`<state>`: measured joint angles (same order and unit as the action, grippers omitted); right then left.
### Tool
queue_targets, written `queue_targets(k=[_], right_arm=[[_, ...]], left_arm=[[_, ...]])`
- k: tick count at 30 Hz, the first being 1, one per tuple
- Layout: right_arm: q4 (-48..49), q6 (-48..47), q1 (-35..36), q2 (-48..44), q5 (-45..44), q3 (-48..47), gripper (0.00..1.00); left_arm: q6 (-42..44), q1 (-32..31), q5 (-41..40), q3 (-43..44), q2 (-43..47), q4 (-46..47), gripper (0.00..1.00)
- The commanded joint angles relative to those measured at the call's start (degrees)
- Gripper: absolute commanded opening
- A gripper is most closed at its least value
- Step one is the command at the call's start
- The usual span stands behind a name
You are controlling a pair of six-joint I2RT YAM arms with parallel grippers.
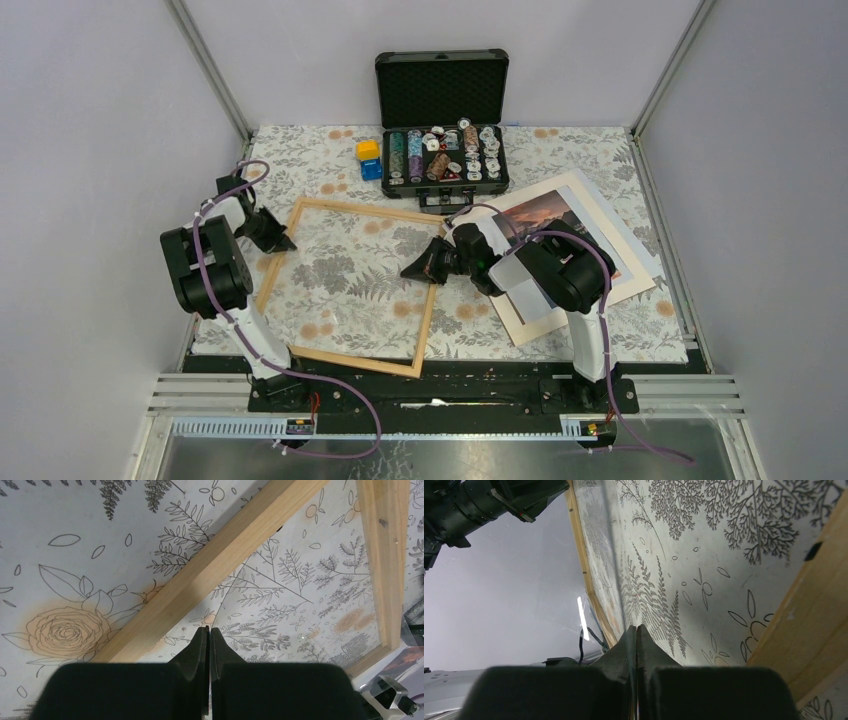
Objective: Put the photo into the frame
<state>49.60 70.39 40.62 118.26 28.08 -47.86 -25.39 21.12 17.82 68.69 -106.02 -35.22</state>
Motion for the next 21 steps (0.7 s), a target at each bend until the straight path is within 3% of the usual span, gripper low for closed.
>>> queue_targets(k=[1,21], right_arm=[[1.41,0.45,0.25,-0.39,-0.96,-0.08,0.00],[1.55,0.40,0.25,-0.05,-0.08,-0.64,0.00]], left_arm=[[-0.77,0.86,-1.48,3.01,-0.89,4.73,0.00],[0.25,2.25,-5.99,1.51,0.78,4.08,0.00]])
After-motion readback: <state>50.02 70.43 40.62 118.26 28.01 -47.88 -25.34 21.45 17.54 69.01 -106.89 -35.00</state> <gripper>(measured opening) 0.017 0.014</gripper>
